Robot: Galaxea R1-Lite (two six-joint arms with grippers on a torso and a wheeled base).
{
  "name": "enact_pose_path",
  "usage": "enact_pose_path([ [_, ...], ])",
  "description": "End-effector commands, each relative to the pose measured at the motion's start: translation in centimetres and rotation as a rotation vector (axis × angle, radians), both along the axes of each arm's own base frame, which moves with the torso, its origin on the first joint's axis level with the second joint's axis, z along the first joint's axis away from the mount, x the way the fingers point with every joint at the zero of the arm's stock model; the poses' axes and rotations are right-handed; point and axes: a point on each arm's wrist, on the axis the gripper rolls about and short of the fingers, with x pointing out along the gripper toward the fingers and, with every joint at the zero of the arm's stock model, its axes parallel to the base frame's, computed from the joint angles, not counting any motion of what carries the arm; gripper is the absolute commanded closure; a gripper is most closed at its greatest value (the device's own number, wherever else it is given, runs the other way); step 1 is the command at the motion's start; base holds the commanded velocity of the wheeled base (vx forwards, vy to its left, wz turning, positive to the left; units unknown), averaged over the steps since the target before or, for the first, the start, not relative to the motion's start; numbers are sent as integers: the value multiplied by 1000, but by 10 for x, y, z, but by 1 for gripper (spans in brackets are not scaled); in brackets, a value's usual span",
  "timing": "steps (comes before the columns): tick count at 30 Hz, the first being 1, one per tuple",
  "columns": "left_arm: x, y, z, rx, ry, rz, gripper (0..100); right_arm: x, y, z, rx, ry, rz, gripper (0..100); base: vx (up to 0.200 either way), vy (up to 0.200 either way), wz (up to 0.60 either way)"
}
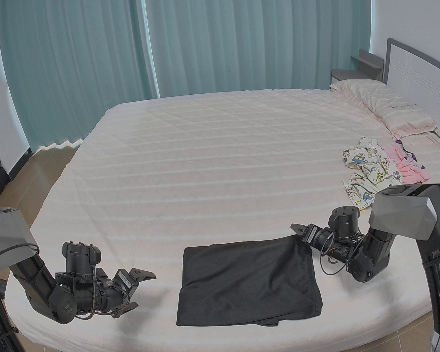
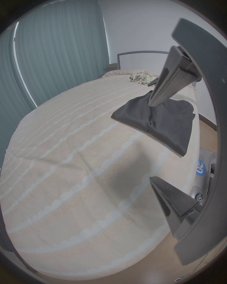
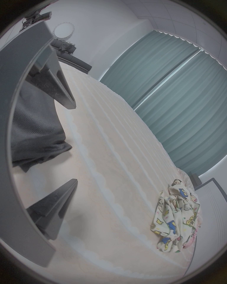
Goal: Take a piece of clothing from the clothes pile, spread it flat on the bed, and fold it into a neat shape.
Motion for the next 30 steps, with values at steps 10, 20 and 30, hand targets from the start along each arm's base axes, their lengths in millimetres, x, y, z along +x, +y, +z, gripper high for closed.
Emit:
enact_pose_path([
  [10,-1,-18,-2,29,-45,-30,0,-72,-12,18,22,79,40,0,0,0,0],
  [20,23,-43,-39,211,-231,-237,0,-92,-16,14,57,90,93,0,0,0,0],
  [30,41,-57,-61,324,-294,-360,0,-101,-3,12,57,79,135,0,0,0,0],
])
